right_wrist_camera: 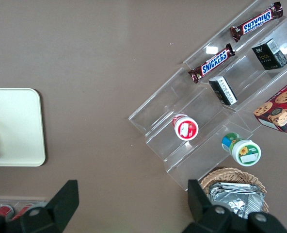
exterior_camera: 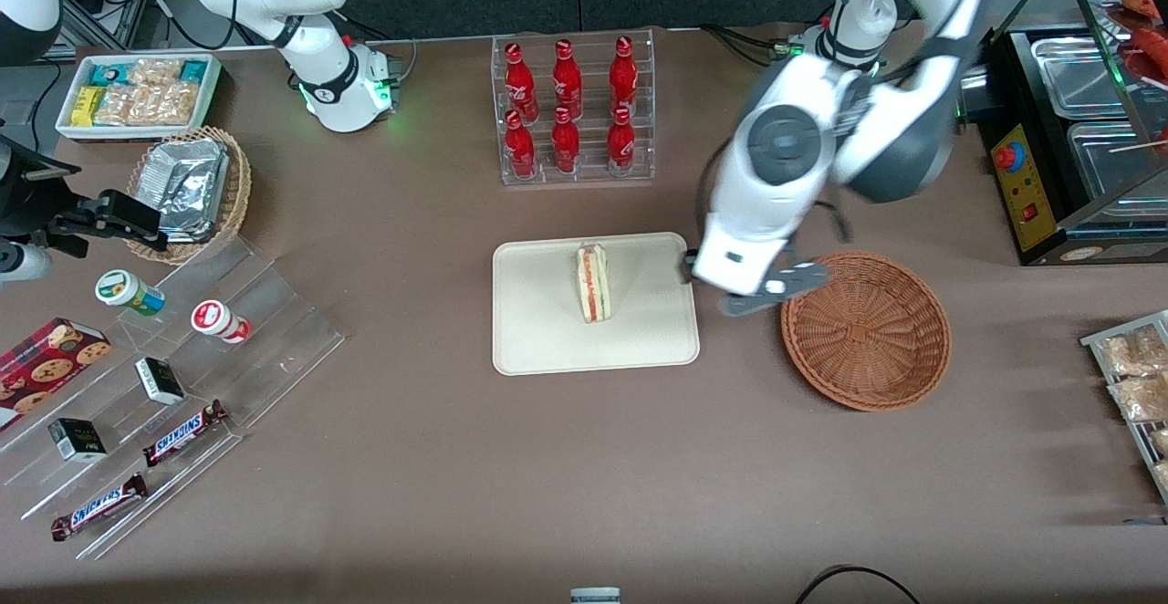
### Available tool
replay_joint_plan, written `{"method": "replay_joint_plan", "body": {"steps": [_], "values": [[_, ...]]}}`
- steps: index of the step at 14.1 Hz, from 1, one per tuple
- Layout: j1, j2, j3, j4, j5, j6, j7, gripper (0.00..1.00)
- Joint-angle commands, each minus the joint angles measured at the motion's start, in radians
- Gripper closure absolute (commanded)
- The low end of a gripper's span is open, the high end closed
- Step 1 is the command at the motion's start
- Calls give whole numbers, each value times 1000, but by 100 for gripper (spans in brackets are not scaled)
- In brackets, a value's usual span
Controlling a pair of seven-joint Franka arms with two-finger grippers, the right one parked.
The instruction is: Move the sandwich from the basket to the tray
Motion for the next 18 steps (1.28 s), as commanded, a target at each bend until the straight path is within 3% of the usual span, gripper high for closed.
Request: {"method": "replay_joint_plan", "body": {"steps": [1, 7, 11, 18], "values": [[110, -103, -13, -27, -4, -106, 154, 0], [333, -243, -13, -33, -5, -307, 539, 0], [397, -327, -11, -85, -8, -366, 774, 0], [396, -400, 32, -139, -21, -382, 788, 0]]}}
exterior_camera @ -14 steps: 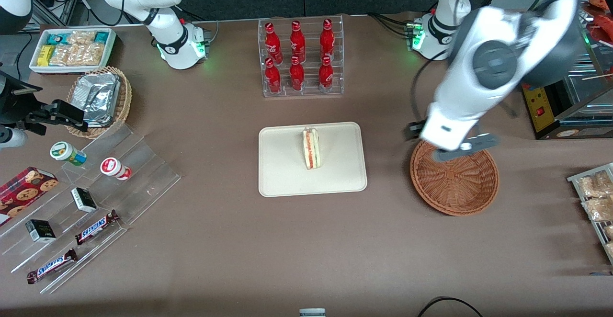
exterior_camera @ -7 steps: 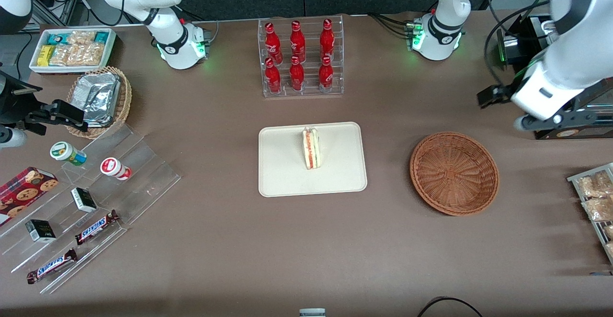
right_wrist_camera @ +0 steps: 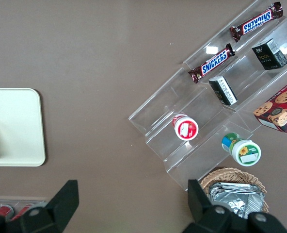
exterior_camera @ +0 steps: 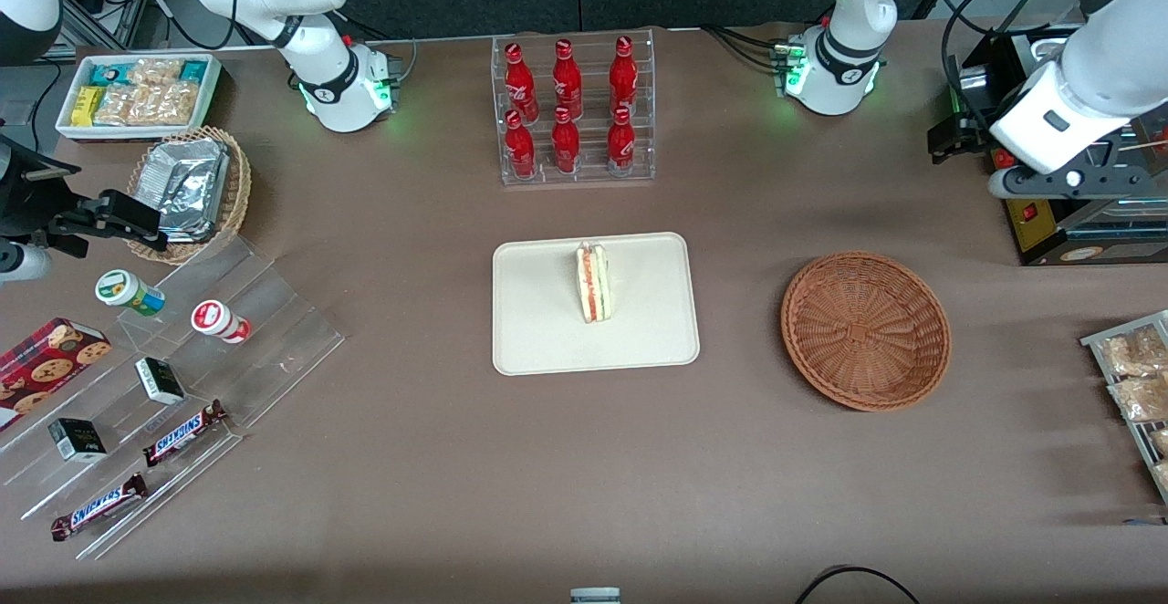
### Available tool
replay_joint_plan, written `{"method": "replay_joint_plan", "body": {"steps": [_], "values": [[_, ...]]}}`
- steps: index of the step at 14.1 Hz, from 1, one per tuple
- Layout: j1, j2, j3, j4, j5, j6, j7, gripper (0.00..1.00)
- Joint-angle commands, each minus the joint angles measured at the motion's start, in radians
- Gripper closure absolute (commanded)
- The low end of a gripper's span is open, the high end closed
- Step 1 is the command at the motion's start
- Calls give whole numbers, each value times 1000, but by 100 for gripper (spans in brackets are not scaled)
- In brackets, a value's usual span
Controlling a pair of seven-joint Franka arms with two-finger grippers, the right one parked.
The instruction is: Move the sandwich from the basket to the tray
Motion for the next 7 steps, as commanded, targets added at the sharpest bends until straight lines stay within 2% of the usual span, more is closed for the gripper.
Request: {"method": "replay_joint_plan", "body": {"steps": [1, 7], "values": [[10, -25, 14, -13, -17, -31, 23, 0], [-48, -22, 105, 21, -12, -32, 23, 0]]}}
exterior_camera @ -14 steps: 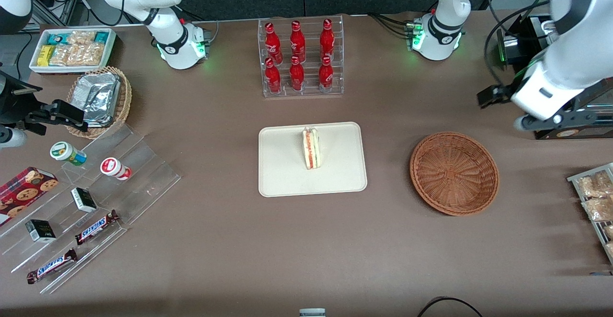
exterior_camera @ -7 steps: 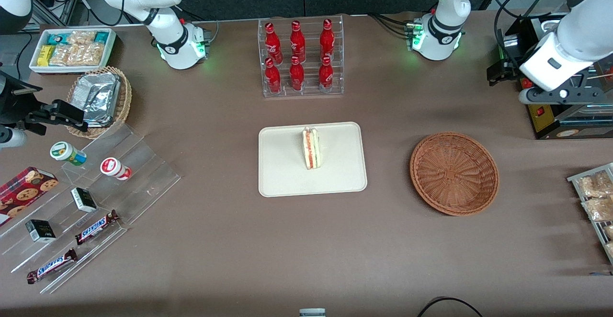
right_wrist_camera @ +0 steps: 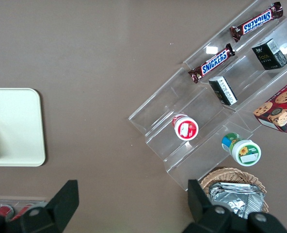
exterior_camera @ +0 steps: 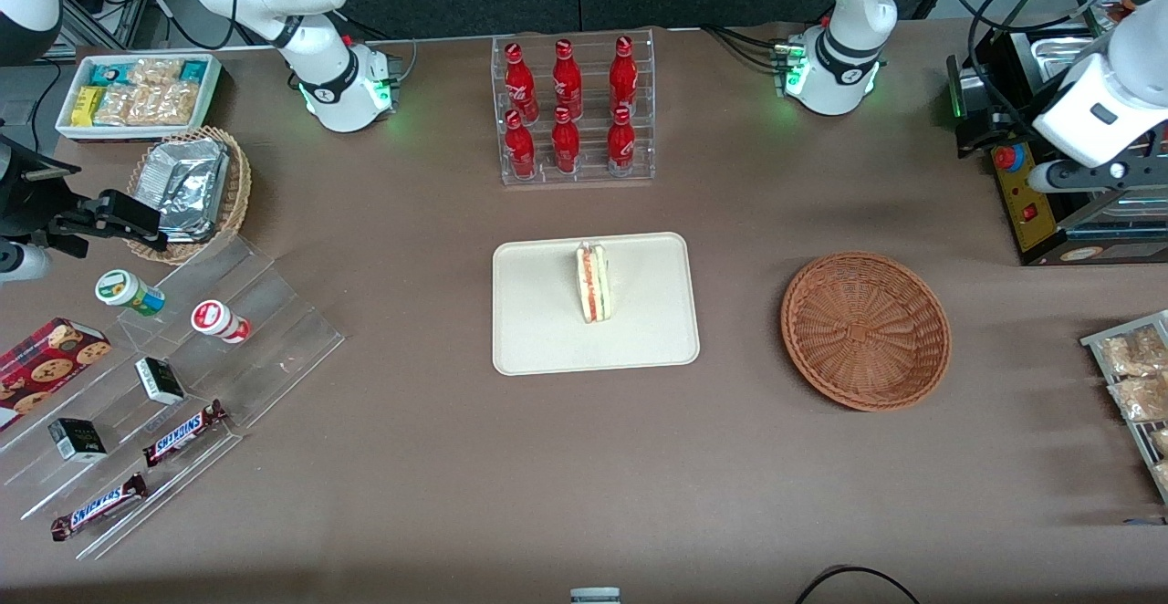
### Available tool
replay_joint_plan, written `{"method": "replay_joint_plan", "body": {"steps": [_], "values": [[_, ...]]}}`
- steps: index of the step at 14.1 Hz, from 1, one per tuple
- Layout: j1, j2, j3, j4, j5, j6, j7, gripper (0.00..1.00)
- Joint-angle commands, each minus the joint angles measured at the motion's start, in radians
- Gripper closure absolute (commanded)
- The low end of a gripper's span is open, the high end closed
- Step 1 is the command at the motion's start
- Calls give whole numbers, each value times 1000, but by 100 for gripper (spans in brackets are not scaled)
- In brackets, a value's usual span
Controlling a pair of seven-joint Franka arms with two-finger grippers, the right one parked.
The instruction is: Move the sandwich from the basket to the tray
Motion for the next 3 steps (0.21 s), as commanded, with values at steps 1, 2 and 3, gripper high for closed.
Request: {"method": "replay_joint_plan", "body": {"steps": [1, 2, 3], "values": [[-31, -1, 34, 46, -14, -21, 15, 0], [-33, 29, 34, 84, -12, -76, 19, 0], [-34, 61, 28, 113, -6, -112, 16, 0]]}}
